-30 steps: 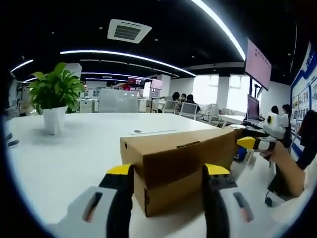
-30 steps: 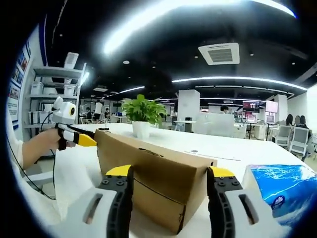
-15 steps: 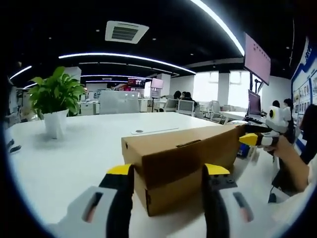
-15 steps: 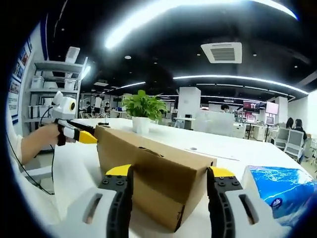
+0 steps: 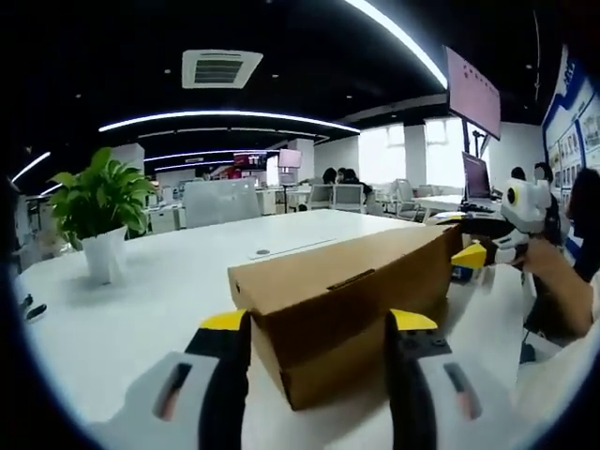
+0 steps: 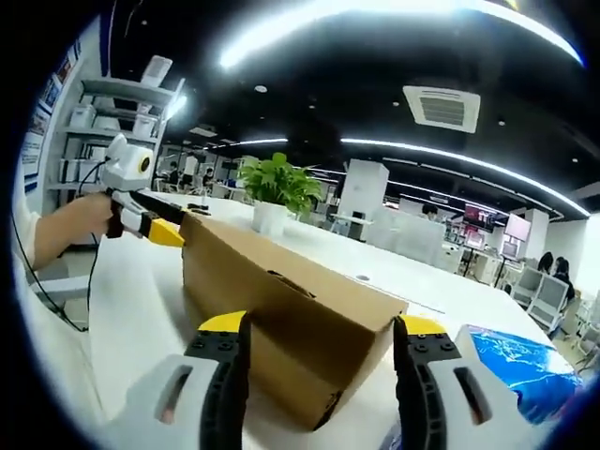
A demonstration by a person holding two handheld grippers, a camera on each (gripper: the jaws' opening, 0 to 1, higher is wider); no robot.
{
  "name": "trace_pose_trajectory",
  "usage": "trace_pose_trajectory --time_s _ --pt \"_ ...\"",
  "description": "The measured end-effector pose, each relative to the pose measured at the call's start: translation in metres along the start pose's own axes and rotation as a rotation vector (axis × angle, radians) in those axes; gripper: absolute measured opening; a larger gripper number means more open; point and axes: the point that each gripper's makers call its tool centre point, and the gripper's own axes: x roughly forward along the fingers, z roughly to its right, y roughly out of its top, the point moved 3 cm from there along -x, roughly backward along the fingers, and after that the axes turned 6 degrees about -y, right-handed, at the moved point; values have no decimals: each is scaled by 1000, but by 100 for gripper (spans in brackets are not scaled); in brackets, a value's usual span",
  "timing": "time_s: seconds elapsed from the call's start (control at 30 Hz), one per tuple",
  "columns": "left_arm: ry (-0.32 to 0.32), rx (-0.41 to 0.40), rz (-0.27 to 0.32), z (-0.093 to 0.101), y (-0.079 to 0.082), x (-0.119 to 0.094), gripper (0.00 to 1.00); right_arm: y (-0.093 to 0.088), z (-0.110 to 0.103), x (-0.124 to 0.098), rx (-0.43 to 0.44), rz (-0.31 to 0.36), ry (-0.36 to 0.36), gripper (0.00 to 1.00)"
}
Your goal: Operate the shoe box by opening the lid, removing the specified soft item, and placing it in the target area until the item is outside and the box remains undamaged.
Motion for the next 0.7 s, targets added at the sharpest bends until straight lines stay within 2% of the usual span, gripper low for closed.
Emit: trace_pose_trajectory --time_s 0.17,0.23,0.33,0.4,0.43,0.47,0.5,0.53,0.57,0.6,0.67,0.7 --pt "-1 34 -2 1 2 0 60 5 -6 0 -50 24 21 60" --pt "-3 77 -8 1 2 -1 61 9 -10 0 -138 35 31 60" --pt "-6 129 5 4 6 -3 64 13 -16 0 -220 68 39 59" --pt "0 187 0 3 7 -5 67 17 -17 -1 -265 100 29 59" --pt "-13 216 -4 4 6 -5 69 23 -18 -2 -311 150 26 59" --pt "-23 241 3 4 7 -5 69 24 -19 -3 -325 158 34 59" --pt "1 258 5 1 6 -7 70 22 -24 -4 -345 152 67 59" --pt "9 262 -4 0 5 -8 71 23 -25 -4 -342 153 66 61" --pt "-1 294 -10 0 5 -8 71 24 -26 -5 -351 160 67 62" --pt "-21 358 8 4 8 -9 70 27 -26 -6 -382 174 68 61" --pt "-21 415 8 7 9 -10 70 30 -27 -8 -407 194 63 60" --pt "-22 458 28 11 12 -11 71 31 -28 -9 -415 200 67 60"
